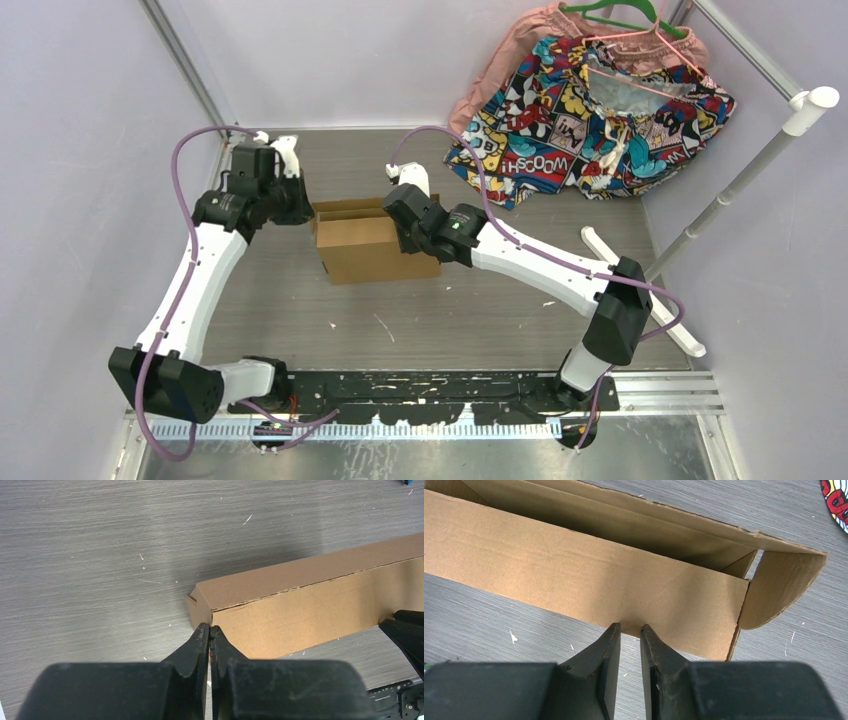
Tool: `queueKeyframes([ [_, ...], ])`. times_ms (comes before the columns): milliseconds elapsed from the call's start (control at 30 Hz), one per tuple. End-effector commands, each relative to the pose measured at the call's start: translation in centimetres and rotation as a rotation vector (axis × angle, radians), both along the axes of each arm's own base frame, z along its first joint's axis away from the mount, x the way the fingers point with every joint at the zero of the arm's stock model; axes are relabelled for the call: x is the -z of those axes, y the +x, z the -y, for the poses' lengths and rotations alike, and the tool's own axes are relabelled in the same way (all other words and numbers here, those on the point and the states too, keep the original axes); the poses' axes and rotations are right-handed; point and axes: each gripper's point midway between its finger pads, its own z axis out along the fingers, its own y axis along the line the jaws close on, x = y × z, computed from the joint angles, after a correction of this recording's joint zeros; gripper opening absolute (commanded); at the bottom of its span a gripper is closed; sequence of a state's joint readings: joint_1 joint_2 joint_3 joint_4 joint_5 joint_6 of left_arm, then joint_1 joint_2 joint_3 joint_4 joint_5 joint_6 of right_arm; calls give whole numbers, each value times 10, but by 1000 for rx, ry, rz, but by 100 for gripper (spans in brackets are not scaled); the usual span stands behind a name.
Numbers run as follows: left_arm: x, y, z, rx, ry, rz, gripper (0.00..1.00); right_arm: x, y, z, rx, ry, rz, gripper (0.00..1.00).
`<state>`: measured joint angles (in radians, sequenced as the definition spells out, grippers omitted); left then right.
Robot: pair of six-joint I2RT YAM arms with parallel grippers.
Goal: Fold the paper box
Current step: Close the paper box at the center of the board.
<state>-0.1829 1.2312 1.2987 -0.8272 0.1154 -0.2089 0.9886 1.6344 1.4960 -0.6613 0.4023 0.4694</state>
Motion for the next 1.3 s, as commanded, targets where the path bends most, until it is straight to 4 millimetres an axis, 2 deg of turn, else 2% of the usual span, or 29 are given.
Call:
queueKeyframes([
  [0,-21,7,5,10,-36,42,5,8,-2,-1,-8,-22,-15,27],
  [1267,-31,9,11,26,-60,26,4,10,-2,-3,-15,-23,-17,27],
])
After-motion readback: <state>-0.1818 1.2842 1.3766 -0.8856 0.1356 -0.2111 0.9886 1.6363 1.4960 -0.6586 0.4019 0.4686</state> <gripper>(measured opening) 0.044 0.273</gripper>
